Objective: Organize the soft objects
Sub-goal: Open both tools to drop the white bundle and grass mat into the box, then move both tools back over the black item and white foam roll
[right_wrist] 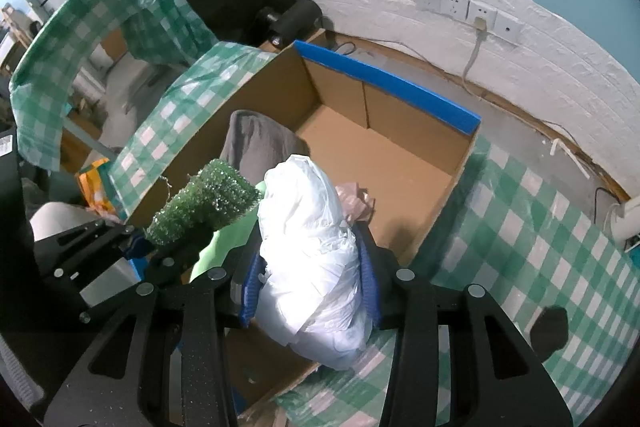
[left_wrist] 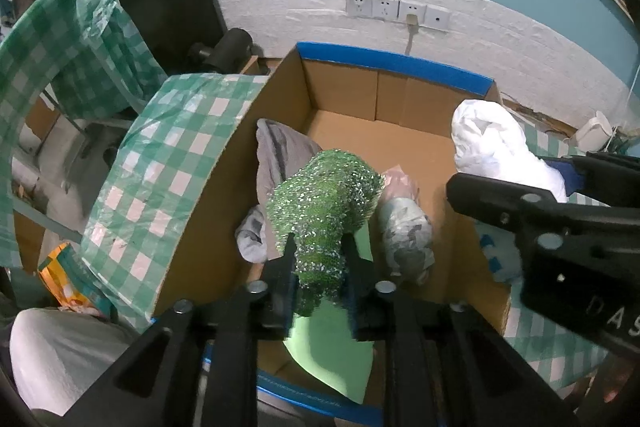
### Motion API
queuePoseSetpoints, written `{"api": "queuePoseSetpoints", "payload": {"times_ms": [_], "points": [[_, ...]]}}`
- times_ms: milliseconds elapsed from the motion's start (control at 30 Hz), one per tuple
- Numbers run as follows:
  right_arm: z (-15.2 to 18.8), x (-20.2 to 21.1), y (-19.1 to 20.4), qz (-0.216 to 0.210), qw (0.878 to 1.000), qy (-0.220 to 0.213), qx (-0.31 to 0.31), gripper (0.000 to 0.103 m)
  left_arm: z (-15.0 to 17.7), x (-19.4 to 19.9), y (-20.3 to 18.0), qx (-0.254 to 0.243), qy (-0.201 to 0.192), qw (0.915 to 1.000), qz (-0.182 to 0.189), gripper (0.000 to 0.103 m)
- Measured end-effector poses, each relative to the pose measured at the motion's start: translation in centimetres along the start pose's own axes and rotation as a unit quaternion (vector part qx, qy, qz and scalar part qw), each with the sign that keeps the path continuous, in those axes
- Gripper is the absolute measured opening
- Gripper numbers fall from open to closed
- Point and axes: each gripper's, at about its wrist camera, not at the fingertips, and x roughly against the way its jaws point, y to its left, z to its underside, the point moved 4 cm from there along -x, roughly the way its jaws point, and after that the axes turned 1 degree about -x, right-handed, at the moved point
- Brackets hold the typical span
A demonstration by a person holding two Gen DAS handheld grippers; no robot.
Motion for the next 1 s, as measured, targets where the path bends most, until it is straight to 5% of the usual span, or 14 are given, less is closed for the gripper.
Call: {"api": "queuePoseSetpoints", "payload": {"times_ms": [167, 1000], "points": [[-0.2, 0.4, -0.6, -0.003, 1.000, -0.010, -0.009, 0.074, 0.0, 0.0, -0.1, -0.001, -0.001, 1.0000, -0.005, 0.044], [3.3, 6.7, -10.0, 0.038, 0.995, -0.046, -0.075, 0.076, -1.4, 2.8, -7.0, -0.051, -0.037, 0.9978, 0.024, 0.065]]}}
